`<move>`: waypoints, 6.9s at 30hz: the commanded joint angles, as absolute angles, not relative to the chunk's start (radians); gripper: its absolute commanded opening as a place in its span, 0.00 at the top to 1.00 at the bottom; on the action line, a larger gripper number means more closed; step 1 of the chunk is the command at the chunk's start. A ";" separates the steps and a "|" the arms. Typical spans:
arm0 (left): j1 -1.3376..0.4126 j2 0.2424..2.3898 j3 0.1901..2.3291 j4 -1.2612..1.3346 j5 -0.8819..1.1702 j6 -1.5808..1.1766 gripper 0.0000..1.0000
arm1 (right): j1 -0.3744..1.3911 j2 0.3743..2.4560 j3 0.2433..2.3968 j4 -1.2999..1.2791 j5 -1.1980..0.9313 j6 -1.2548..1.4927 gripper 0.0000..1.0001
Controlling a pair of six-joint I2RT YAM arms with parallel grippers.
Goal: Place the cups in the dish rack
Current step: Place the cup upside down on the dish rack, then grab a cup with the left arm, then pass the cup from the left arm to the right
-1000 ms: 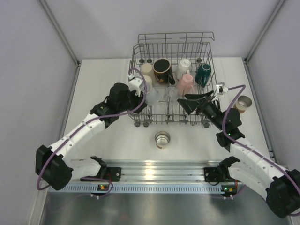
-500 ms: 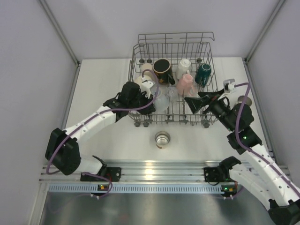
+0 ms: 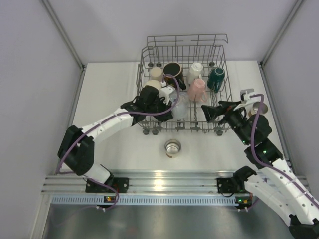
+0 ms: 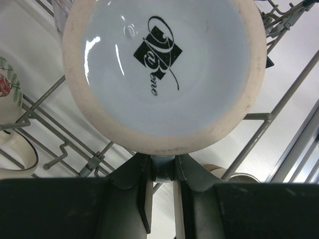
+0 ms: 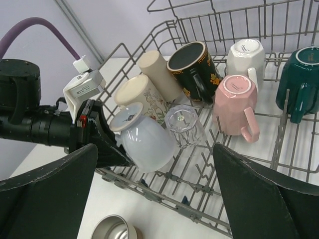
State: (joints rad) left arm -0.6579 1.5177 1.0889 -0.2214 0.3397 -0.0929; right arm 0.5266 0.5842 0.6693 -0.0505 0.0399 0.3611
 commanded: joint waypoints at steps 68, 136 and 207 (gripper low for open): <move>-0.687 1.629 1.308 -0.538 0.336 0.294 1.00 | 0.551 0.534 0.652 -0.037 0.118 0.311 0.01; -0.704 1.098 1.114 -0.535 0.167 -0.204 0.43 | 0.546 0.726 0.801 -0.103 0.196 0.414 0.01; -0.869 0.989 0.881 0.415 0.411 -0.877 1.00 | 0.546 0.612 0.766 0.222 -0.399 0.437 0.01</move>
State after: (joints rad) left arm -0.9562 0.9924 0.9485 0.1501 0.2577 -0.7067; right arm 0.5304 0.6285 0.7891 0.0593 -0.2871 0.3878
